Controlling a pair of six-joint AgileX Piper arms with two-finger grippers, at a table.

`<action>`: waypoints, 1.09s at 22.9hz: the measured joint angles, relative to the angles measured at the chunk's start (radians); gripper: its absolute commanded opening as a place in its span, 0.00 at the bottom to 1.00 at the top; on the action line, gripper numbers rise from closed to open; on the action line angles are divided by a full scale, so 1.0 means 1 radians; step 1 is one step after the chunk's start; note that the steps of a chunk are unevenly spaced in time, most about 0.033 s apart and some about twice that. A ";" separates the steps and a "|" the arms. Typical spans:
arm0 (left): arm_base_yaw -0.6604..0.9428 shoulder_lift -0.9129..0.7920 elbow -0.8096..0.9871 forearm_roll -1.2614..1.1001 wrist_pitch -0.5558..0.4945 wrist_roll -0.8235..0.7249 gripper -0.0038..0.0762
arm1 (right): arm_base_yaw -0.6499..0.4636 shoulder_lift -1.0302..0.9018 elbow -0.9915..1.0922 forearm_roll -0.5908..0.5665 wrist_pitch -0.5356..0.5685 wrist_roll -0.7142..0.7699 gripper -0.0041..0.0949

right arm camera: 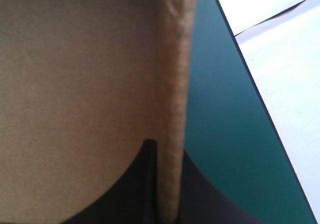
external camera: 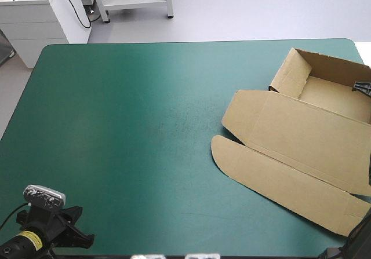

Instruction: Fold the box

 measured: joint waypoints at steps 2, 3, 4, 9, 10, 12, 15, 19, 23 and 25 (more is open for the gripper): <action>0.000 0.000 0.000 0.001 0.000 0.000 0.04 | 0.000 0.009 0.000 -0.009 0.000 -0.002 0.19; 0.000 0.000 0.000 0.001 0.000 0.000 0.04 | 0.000 0.013 0.000 -0.014 0.000 -0.002 0.23; 0.000 0.000 0.000 0.001 0.000 0.000 0.04 | 0.000 0.014 0.000 -0.019 0.000 -0.005 0.32; 0.000 0.000 0.000 0.001 0.003 0.000 0.04 | 0.000 0.015 0.000 -0.028 -0.004 -0.045 0.39; 0.000 0.000 0.000 0.001 0.003 0.000 0.04 | -0.001 0.011 0.000 -0.019 -0.004 -0.045 0.39; 0.000 0.000 0.000 0.001 0.003 0.000 0.04 | -0.001 -0.020 0.000 0.016 -0.004 -0.045 0.39; 0.000 0.000 0.000 0.001 0.004 0.000 0.04 | -0.001 -0.120 0.000 0.072 -0.004 -0.055 0.39; 0.000 0.000 0.000 0.001 0.006 0.001 0.04 | -0.001 -0.244 0.000 0.148 0.003 -0.066 0.34; 0.000 0.000 0.000 0.001 0.006 0.001 0.04 | -0.001 -0.370 0.000 0.242 0.008 -0.079 0.20; 0.000 0.000 0.000 0.001 0.006 0.001 0.04 | 0.010 -0.443 0.000 0.267 0.010 -0.093 0.15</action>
